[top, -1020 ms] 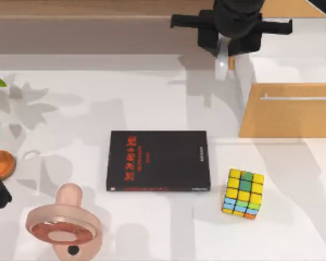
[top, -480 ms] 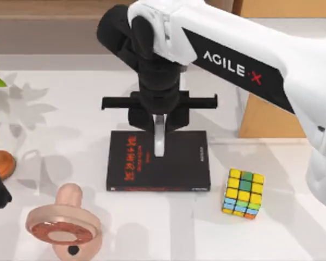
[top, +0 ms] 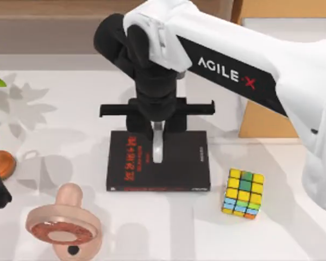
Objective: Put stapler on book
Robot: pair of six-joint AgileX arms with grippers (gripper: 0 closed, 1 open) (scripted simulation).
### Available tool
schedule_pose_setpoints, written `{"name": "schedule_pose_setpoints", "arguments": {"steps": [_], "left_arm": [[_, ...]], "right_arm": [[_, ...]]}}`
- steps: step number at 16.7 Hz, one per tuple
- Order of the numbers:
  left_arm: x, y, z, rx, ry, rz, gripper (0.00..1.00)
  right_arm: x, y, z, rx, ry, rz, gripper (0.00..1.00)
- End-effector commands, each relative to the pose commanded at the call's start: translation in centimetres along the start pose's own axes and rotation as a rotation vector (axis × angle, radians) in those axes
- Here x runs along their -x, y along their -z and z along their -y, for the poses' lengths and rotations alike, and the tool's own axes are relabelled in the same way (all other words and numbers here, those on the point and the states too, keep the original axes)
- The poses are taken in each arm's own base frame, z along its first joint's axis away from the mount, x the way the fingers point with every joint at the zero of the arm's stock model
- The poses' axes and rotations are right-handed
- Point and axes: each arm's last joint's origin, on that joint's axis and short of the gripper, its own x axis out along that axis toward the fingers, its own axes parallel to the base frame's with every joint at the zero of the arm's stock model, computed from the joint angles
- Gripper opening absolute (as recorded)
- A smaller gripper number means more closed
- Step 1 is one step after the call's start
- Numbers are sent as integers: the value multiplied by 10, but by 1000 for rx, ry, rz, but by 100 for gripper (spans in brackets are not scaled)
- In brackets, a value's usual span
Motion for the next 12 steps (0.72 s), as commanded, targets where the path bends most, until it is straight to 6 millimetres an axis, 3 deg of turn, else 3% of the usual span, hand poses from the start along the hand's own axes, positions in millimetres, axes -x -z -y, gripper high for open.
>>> {"name": "schedule_pose_setpoints", "arguments": {"steps": [5,9,12], "left_arm": [[0,0,0,0,0,0,100],[0,0,0,0,0,0,100],[0,0,0,0,0,0,100]], "right_arm": [[-26,2,-1,4,3,-2,0],[-27,2,-1,4,3,-2,0],[-27,2,-1,4,3,-2,23]]}}
